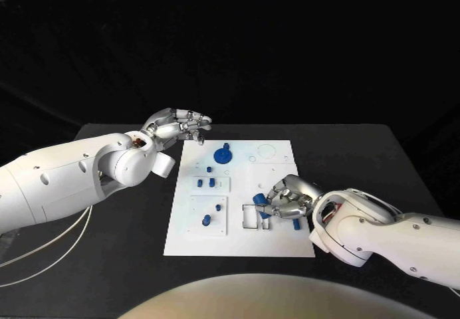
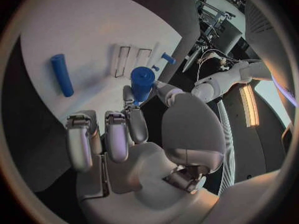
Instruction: Assemble the parts on the task board
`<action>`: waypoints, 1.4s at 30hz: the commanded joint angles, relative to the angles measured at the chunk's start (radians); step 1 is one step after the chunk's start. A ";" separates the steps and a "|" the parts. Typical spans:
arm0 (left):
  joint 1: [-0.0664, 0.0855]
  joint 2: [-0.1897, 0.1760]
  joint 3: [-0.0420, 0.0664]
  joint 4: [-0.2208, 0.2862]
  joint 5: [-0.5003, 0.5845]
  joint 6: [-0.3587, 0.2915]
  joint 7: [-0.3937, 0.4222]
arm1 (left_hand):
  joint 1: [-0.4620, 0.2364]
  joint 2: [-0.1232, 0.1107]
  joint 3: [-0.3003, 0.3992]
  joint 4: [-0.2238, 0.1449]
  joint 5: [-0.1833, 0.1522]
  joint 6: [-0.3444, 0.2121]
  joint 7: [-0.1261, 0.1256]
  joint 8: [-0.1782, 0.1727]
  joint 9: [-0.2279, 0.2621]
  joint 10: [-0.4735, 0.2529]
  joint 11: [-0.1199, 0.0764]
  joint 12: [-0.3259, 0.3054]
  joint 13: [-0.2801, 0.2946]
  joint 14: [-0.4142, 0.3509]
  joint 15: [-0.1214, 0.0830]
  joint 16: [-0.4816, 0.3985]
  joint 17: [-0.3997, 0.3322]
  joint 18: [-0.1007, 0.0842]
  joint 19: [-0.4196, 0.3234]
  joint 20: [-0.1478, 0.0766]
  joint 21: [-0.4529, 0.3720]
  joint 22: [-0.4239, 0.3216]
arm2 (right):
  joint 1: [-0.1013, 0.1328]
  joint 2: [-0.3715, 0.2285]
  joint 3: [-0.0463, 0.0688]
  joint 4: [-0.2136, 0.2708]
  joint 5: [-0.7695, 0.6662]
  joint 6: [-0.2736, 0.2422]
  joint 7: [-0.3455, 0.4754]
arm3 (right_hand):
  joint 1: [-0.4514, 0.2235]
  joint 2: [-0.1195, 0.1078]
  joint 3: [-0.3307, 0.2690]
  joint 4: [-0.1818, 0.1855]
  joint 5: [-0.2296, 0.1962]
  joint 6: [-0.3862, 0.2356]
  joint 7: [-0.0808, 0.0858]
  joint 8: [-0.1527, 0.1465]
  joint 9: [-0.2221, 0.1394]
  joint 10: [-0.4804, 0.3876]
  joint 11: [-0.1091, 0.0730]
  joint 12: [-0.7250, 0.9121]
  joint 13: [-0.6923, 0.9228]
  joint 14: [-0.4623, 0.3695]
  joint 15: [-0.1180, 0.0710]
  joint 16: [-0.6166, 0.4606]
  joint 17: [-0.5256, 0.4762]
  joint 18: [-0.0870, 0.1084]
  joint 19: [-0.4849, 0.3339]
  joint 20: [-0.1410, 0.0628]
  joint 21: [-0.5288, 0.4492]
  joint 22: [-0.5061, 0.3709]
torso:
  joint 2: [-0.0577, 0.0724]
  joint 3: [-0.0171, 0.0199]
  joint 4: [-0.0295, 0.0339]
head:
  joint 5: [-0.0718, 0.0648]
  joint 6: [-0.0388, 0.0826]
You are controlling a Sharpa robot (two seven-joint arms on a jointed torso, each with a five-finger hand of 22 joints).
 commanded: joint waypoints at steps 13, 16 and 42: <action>0.001 0.002 0.001 0.005 -0.002 0.017 -0.001 | -0.004 0.007 -0.003 0.002 0.001 -0.010 0.001 0.004 0.001 0.000 0.004 -0.004 -0.002 0.002 0.004 -0.001 -0.002 0.011 0.001 0.004 0.000 -0.001 | -0.009 0.068 -0.001 -0.055 0.029 0.100 -0.008 | -0.045 0.001 -0.005 0.021 -0.040 0.080 -0.053 0.010 0.025 0.025 -0.009 0.028 0.097 0.087 -0.013 0.004 0.183 -0.014 0.105 -0.011 0.008 0.263 | 0.001 0.0012 -0.0008 | 0.005 0.000; 0.001 0.003 0.001 0.005 -0.003 0.019 -0.002 | -0.005 0.007 -0.004 0.003 0.001 -0.011 0.001 0.004 0.001 -0.001 0.005 -0.005 -0.003 0.002 0.004 -0.001 -0.002 0.011 0.001 0.004 0.000 -0.001 | -0.010 0.074 -0.001 -0.062 0.023 0.101 -0.013 | -0.045 0.001 -0.004 0.020 -0.041 0.083 -0.054 0.012 0.026 0.027 -0.010 0.030 0.099 0.088 -0.014 0.005 0.185 -0.014 0.105 -0.012 0.008 0.263 | 0.000 0.0014 -0.0018 | 0.006 0.000; 0.001 0.003 0.001 0.006 -0.015 0.026 -0.011 | -0.007 0.006 -0.006 0.005 -0.005 -0.012 0.001 0.006 0.000 -0.002 0.005 -0.005 -0.004 -0.001 0.005 -0.001 -0.003 0.011 -0.001 0.005 -0.001 -0.002 | -0.013 0.110 -0.001 -0.112 -0.020 0.094 -0.018 | -0.113 0.016 -0.339 0.090 -0.157 0.091 -0.060 0.005 0.061 0.019 -0.015 0.001 0.093 0.086 -0.020 0.000 0.177 -0.011 0.098 -0.019 -0.005 0.259 | 0.000 0.0008 -0.0006 | -0.005 0.000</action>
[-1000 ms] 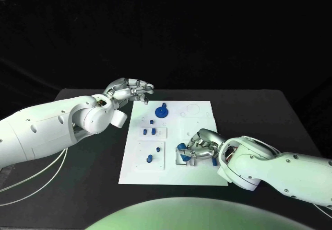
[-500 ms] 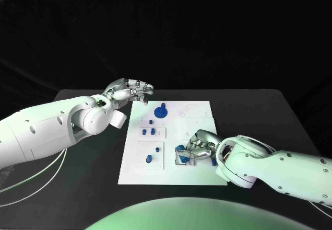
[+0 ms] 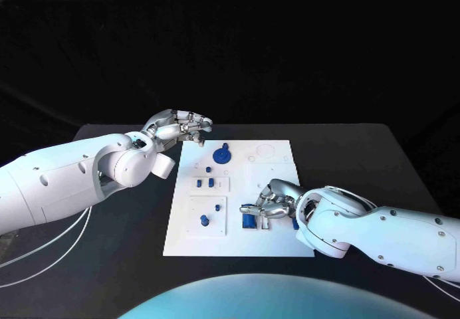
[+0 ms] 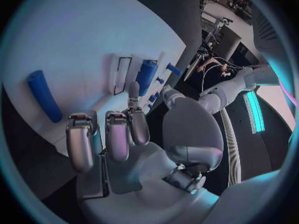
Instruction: Assemble the parts on the task board
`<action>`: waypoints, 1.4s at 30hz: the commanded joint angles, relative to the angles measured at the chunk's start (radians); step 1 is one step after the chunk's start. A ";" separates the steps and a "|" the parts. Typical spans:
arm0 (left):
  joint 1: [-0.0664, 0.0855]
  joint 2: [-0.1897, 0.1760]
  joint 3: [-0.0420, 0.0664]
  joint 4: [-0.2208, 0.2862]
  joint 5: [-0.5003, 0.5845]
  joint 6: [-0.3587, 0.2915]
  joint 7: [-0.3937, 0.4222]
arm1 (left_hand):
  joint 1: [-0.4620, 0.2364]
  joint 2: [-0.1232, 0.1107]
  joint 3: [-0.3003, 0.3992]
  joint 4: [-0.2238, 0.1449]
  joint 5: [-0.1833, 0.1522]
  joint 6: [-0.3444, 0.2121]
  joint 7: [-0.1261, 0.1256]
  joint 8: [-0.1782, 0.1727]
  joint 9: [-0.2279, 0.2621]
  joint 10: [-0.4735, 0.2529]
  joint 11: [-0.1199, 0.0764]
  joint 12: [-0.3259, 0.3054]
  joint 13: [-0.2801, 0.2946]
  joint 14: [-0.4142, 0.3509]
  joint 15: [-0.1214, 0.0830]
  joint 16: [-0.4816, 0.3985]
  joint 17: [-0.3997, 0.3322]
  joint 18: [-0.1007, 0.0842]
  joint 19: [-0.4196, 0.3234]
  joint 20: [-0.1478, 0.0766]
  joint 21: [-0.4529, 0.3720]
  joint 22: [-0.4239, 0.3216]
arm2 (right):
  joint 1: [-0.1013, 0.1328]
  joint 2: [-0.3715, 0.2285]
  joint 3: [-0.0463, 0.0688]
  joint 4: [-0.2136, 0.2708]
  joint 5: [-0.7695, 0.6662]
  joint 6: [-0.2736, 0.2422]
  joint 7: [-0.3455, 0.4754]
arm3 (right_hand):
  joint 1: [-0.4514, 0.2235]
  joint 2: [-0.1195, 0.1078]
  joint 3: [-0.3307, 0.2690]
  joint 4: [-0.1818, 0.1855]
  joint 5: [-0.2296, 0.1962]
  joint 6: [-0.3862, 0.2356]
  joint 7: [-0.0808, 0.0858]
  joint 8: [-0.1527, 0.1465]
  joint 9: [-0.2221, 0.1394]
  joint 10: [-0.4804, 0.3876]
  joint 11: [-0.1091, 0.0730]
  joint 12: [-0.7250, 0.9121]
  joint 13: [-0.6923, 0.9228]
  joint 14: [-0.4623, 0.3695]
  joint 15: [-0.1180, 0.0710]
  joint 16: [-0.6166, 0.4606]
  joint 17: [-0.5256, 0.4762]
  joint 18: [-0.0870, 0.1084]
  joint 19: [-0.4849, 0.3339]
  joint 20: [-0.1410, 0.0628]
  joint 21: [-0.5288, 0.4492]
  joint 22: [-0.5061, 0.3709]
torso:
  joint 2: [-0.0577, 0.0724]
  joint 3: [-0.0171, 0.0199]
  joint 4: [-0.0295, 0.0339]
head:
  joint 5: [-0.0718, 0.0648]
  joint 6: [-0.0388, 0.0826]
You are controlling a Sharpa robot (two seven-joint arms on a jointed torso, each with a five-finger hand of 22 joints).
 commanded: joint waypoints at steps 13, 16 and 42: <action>0.000 -0.002 0.001 0.004 -0.004 0.016 0.002 | -0.007 0.006 -0.003 0.002 -0.005 -0.005 0.001 0.006 0.000 -0.002 0.005 -0.005 -0.001 -0.001 0.005 -0.001 -0.002 0.011 -0.001 0.005 -0.001 -0.001 | -0.004 -0.050 0.000 0.048 -0.044 -0.026 0.031 | 0.112 0.041 0.008 -0.010 0.027 -0.002 0.004 -0.013 0.010 0.001 -0.002 -0.003 0.102 0.087 -0.006 0.002 0.182 -0.012 0.101 -0.004 0.001 0.260 | -0.001 0.0005 -0.0010 | 0.005 0.000; 0.000 -0.003 0.001 0.004 -0.004 0.016 0.003 | -0.007 0.006 -0.003 0.002 -0.005 -0.005 0.001 0.006 0.000 -0.002 0.005 -0.005 -0.001 -0.001 0.005 -0.001 -0.002 0.011 -0.001 0.005 -0.001 -0.001 | 0.000 -0.083 0.000 0.069 -0.044 -0.044 0.037 | 0.147 0.030 0.018 -0.015 0.045 -0.008 0.006 -0.017 0.014 -0.005 -0.001 -0.014 0.094 0.087 -0.005 0.002 0.184 -0.011 0.099 -0.004 -0.002 0.260 | -0.002 0.0002 -0.0012 | 0.003 0.000; 0.000 -0.008 0.001 0.006 -0.004 0.008 0.007 | -0.006 0.007 -0.004 0.003 -0.006 -0.007 0.002 0.007 0.000 -0.004 0.006 -0.005 -0.002 -0.002 0.006 -0.001 -0.003 0.010 -0.002 0.006 -0.002 -0.002 | -0.043 -0.267 -0.001 0.084 -0.177 -0.039 -0.003 | 0.265 -0.017 0.033 -0.023 0.075 -0.045 0.020 -0.038 0.030 -0.047 0.012 -0.090 0.043 0.083 0.006 -0.005 0.173 -0.001 0.077 0.006 -0.046 0.245 | -0.001 -0.0002 -0.0016 | -0.018 0.000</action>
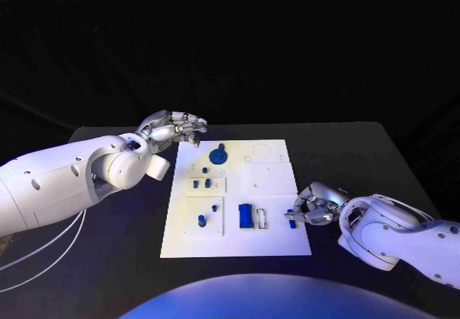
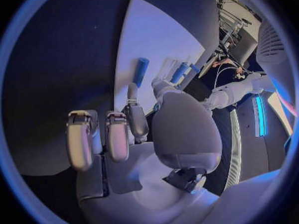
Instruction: Assemble the parts on the task board
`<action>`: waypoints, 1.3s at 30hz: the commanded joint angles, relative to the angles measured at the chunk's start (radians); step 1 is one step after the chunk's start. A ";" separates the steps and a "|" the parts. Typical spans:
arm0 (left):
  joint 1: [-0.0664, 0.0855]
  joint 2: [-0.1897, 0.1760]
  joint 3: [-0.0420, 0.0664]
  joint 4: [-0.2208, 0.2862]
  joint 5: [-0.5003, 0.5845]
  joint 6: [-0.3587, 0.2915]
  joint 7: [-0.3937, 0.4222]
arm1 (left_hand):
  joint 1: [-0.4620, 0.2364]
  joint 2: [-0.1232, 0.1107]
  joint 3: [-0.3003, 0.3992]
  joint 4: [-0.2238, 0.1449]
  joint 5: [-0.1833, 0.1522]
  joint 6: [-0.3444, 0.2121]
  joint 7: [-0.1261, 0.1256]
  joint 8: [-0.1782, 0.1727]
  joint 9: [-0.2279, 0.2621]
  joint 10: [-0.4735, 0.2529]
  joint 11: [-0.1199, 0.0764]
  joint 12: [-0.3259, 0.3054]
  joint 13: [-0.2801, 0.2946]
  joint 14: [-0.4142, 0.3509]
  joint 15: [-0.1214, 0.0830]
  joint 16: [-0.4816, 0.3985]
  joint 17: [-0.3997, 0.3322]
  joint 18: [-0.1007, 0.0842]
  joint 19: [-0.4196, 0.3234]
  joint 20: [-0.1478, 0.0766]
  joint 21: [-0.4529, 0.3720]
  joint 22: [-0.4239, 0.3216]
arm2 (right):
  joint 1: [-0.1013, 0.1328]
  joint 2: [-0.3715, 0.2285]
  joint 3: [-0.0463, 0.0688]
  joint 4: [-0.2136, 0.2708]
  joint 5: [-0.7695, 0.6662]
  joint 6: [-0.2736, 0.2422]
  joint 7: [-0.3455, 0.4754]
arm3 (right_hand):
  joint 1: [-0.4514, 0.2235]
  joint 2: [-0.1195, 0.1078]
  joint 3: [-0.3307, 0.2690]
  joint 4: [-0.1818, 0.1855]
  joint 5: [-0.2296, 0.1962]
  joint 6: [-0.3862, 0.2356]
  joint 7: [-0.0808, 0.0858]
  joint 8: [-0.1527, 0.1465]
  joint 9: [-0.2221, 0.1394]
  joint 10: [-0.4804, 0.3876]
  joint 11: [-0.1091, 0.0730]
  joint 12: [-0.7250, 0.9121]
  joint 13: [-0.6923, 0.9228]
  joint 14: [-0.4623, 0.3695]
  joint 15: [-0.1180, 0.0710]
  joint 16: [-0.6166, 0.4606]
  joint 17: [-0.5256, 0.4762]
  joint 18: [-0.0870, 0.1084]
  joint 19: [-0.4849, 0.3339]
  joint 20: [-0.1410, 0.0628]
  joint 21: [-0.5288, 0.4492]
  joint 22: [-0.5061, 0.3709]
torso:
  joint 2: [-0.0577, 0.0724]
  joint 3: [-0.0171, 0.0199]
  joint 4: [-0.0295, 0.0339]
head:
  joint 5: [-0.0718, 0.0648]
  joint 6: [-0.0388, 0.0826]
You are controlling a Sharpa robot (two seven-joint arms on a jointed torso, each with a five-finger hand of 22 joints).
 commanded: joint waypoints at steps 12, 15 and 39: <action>0.000 -0.004 0.001 0.004 -0.002 0.008 0.009 | -0.006 0.007 -0.004 0.003 -0.006 -0.007 0.002 0.003 0.000 -0.004 0.006 -0.005 -0.001 -0.002 0.006 -0.001 -0.001 0.010 -0.002 0.006 -0.002 -0.002 | -0.030 0.011 -0.001 -0.009 -0.107 0.023 -0.031 | 0.040 -0.005 0.012 -0.008 0.016 0.001 -0.002 -0.007 0.003 0.005 -0.002 0.009 0.048 0.085 0.004 0.002 0.179 -0.003 0.081 0.006 0.011 0.248 | 0.001 -0.0005 0.0011 | 0.001 0.000; 0.000 -0.005 0.001 0.004 -0.002 0.008 0.009 | -0.006 0.007 -0.004 0.003 -0.006 -0.007 0.002 0.003 0.000 -0.004 0.006 -0.005 -0.001 -0.002 0.006 -0.001 -0.001 0.010 -0.002 0.006 -0.002 -0.002 | -0.037 0.018 -0.001 -0.012 -0.118 0.033 -0.034 | 0.082 -0.015 0.031 -0.026 0.037 0.004 -0.004 -0.012 0.002 0.005 -0.004 0.009 0.049 0.085 0.002 0.002 0.180 -0.003 0.081 0.004 0.011 0.248 | 0.001 0.0000 0.0008 | 0.001 0.000; 0.000 -0.006 0.001 0.004 -0.002 0.009 0.008 | -0.006 0.007 -0.004 0.003 -0.006 -0.007 0.002 0.003 0.000 -0.004 0.006 -0.005 -0.001 -0.002 0.006 -0.001 -0.001 0.010 -0.002 0.006 -0.002 -0.002 | -0.048 0.043 -0.001 0.001 -0.179 -0.001 -0.061 | 0.074 -0.059 0.401 -0.203 0.180 0.048 -0.009 -0.044 -0.014 0.010 -0.009 0.012 0.054 0.089 -0.002 0.008 0.199 -0.007 0.090 -0.001 0.029 0.254 | 0.000 -0.0006 0.0020 | 0.002 0.000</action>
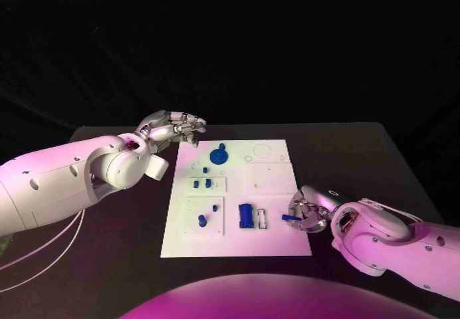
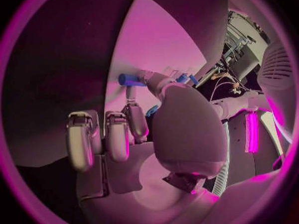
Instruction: Assemble the parts on the task board
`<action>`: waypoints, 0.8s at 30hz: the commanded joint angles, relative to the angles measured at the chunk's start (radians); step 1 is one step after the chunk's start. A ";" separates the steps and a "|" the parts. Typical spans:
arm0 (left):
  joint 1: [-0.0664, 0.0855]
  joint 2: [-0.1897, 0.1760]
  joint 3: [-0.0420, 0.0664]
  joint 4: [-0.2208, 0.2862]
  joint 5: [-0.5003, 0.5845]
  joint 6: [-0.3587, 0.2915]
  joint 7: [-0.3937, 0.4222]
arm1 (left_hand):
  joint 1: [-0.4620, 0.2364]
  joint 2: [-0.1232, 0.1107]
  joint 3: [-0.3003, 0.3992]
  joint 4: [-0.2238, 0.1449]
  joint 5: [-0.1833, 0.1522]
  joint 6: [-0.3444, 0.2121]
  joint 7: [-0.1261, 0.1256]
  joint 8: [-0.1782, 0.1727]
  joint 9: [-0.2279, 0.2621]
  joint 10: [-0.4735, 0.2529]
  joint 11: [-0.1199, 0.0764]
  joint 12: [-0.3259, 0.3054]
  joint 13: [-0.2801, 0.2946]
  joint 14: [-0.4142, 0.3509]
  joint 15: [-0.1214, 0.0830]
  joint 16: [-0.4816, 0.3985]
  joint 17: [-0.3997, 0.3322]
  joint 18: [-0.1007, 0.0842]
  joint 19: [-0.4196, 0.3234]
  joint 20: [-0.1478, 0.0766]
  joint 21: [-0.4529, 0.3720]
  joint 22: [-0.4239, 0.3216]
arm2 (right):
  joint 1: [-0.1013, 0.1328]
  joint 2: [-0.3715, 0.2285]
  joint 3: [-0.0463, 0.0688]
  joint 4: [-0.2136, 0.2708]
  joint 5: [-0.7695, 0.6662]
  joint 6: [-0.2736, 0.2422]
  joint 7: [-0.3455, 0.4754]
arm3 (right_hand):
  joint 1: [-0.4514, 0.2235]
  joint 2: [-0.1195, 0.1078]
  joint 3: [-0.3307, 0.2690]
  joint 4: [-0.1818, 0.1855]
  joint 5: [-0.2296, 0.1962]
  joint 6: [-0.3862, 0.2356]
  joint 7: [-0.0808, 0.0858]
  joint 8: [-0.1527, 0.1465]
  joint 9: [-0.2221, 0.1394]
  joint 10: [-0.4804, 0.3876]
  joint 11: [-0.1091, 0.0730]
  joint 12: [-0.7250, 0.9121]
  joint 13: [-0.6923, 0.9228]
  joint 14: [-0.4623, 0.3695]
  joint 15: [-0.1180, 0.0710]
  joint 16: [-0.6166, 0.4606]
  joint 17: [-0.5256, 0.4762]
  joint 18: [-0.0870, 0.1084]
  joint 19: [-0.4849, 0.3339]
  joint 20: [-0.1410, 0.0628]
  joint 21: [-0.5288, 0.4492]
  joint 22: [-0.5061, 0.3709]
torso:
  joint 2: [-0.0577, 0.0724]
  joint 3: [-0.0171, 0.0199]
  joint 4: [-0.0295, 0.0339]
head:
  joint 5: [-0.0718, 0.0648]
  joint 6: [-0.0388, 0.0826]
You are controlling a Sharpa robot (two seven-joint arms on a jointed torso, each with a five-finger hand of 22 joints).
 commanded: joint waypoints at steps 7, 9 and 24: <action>0.001 0.003 0.001 0.002 -0.001 0.009 0.008 | -0.006 0.007 -0.004 0.003 -0.006 -0.007 0.002 0.003 0.000 -0.004 0.006 -0.005 -0.001 -0.002 0.006 -0.001 -0.001 0.010 -0.002 0.006 -0.002 -0.001 | 0.010 0.008 -0.006 0.032 0.074 -0.048 -0.018 | -0.116 0.034 0.087 -0.044 0.034 -0.005 -0.007 0.017 0.001 0.021 -0.007 0.029 0.069 0.091 -0.006 0.008 0.206 -0.011 0.098 -0.004 0.021 0.258 | 0.000 -0.0004 0.0001 | 0.001 0.000; 0.001 0.004 0.001 0.001 -0.001 0.009 0.008 | -0.006 0.007 -0.004 0.003 -0.006 -0.007 0.002 0.003 0.000 -0.004 0.006 -0.005 -0.001 -0.002 0.006 -0.001 -0.001 0.010 -0.002 0.006 -0.002 -0.001 | 0.017 0.016 -0.006 0.037 0.099 -0.059 -0.012 | -0.130 0.039 0.096 -0.044 0.034 -0.006 -0.008 0.019 0.005 0.024 -0.008 0.032 0.071 0.092 -0.007 0.008 0.207 -0.011 0.099 -0.005 0.023 0.259 | 0.000 -0.0006 0.0001 | 0.000 0.000; 0.000 0.006 0.001 0.002 -0.001 0.012 0.008 | -0.006 0.007 -0.004 0.003 -0.006 -0.007 0.002 0.003 0.000 -0.004 0.006 -0.005 -0.001 -0.002 0.006 -0.001 -0.001 0.010 -0.002 0.006 -0.002 -0.001 | 0.022 0.094 -0.006 0.013 0.242 -0.069 0.011 | -0.212 0.046 0.117 -0.040 0.024 -0.007 -0.008 0.025 0.014 0.030 -0.008 0.038 0.077 0.092 -0.007 0.008 0.207 -0.012 0.100 -0.006 0.026 0.260 | 0.000 0.0002 -0.0005 | 0.003 0.000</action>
